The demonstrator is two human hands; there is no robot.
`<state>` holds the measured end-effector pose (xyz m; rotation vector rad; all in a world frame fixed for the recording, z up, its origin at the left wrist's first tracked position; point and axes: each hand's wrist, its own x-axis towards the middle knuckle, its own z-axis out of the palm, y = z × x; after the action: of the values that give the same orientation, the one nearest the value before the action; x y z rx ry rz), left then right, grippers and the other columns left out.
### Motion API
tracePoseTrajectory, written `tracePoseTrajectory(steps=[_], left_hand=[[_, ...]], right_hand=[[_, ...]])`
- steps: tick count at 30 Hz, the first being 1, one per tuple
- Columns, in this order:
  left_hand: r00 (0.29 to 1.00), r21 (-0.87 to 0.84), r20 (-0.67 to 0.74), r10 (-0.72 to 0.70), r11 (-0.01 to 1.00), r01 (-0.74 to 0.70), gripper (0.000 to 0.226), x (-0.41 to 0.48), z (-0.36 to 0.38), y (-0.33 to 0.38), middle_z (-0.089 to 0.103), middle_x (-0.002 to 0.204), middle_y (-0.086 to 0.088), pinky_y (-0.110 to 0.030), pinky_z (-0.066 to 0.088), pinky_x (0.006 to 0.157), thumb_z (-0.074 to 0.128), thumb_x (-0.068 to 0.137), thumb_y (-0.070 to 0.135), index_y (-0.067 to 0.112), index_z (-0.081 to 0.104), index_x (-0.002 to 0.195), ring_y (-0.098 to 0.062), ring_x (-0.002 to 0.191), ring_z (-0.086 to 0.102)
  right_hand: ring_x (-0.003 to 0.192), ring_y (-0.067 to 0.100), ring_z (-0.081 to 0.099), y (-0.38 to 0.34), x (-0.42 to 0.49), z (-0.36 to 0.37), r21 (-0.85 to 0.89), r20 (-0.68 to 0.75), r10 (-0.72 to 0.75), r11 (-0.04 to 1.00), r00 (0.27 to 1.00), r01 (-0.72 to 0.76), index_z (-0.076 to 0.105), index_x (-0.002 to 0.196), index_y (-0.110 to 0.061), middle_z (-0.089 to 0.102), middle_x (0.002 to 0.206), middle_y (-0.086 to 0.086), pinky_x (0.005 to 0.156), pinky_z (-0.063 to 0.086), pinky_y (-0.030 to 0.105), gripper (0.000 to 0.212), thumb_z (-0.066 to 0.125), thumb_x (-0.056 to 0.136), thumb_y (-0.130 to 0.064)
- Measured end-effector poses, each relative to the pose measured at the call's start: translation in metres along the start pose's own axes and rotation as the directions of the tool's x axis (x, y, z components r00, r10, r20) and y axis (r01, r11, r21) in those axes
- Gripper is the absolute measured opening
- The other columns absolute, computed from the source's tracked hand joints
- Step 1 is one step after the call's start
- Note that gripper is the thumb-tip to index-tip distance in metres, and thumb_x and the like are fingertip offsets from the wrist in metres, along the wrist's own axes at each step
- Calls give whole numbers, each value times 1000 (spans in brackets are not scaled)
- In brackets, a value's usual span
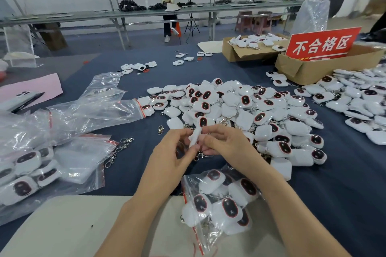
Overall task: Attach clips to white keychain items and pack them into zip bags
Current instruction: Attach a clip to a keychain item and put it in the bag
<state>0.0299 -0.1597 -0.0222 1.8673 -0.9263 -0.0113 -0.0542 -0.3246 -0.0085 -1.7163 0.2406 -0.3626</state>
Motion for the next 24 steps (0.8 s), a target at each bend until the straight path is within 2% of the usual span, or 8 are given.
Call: tracePoseTrajectory(steps=[2,6,10,13,18,21,24], left_hand=[[1000,-32,3,16,999,-16,26,1,0,1,65,101,23,-9,47,76,68,94,38,39,63,119,-3,93,64],[1000,-93,-5,-15,996,15,24,2,-4,2,67,98,22,-5,44,75,62,100,28,51,62,109,-1,93,65],[1000,-110,6,-29,994,29,22,2,-3,3,63,100,19,-9,47,79,63,97,38,53,59,112,-2,95,64],[1000,-125,22,-16,992,19,20,2,-3,3,64,105,20,-9,48,79,62,96,39,45,64,116,-3,99,64],[989,-312,52,-137,939,146,11,3,-4,2,75,94,6,-18,54,76,66,98,23,31,70,103,-11,85,69],[985,-324,101,-142,931,167,13,4,-6,3,76,93,1,-17,53,76,63,99,19,27,72,104,-12,82,67],[983,-294,132,-130,942,164,15,4,-8,2,75,87,5,-19,51,76,62,100,19,28,73,101,-9,78,64]], right_hand=[[89,13,75,-1,0,0,56,15,11,998,1000,-11,69,117,-19,78,93,-3,77,60,22,21,64,97,-19],[101,15,72,-4,-4,2,120,102,6,993,995,-18,70,113,-33,77,105,1,86,59,25,26,52,104,-18],[109,17,70,-7,-7,1,184,179,5,982,984,-39,72,113,-39,75,112,0,88,58,26,26,56,102,-21],[99,20,74,-6,-6,3,199,150,21,979,988,-51,71,111,-32,77,105,1,81,60,25,25,60,99,-13],[83,20,76,-2,-2,6,228,34,63,971,997,-69,71,101,-19,79,89,5,71,61,24,11,68,94,-12],[84,17,76,-4,-4,5,232,49,54,971,997,-64,73,102,-21,79,91,4,71,60,21,15,68,93,-11],[91,17,75,-7,-7,4,208,74,33,977,997,-48,74,107,-24,78,97,4,74,60,23,20,68,93,-10]])
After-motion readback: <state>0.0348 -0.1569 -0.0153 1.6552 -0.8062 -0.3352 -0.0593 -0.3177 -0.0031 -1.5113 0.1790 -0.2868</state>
